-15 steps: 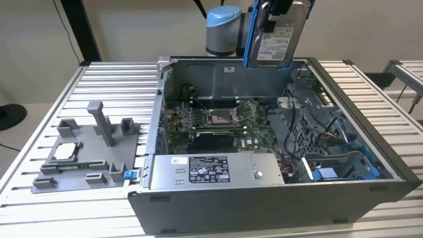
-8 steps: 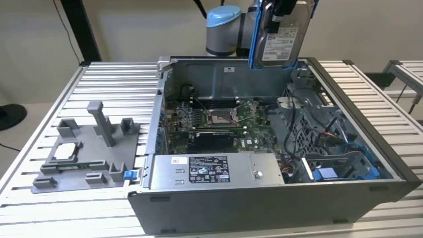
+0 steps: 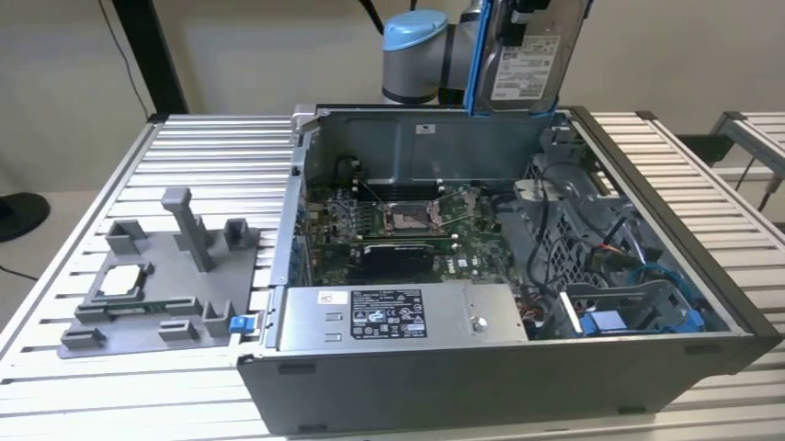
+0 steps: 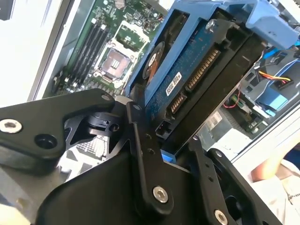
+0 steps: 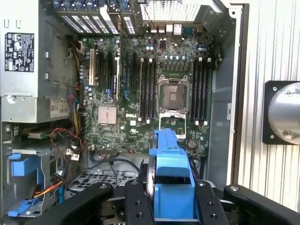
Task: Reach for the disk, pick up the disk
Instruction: 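Pick up the disk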
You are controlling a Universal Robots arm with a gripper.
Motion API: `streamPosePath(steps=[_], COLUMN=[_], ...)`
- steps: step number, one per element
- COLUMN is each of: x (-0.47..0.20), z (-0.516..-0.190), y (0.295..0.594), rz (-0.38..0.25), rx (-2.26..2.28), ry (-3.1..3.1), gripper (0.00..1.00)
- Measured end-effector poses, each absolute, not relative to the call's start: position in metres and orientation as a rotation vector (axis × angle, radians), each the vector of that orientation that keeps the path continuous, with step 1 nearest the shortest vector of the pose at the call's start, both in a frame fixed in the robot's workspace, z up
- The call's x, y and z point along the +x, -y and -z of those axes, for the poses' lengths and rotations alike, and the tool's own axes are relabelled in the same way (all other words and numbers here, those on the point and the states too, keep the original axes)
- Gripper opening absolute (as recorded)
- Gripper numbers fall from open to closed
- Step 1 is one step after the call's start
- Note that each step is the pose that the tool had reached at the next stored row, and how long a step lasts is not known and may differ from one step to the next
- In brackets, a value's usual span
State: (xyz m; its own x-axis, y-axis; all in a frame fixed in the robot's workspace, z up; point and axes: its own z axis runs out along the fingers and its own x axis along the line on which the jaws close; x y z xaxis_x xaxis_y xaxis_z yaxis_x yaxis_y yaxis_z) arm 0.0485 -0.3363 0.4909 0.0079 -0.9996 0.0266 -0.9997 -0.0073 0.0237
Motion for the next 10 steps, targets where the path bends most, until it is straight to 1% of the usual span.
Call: streamPosePath(steps=[10], x=[0.0502], z=[-0.4947], y=[0.3363], rz=[-0.003], rx=[2.205], ry=[2.188], gripper=[0.0])
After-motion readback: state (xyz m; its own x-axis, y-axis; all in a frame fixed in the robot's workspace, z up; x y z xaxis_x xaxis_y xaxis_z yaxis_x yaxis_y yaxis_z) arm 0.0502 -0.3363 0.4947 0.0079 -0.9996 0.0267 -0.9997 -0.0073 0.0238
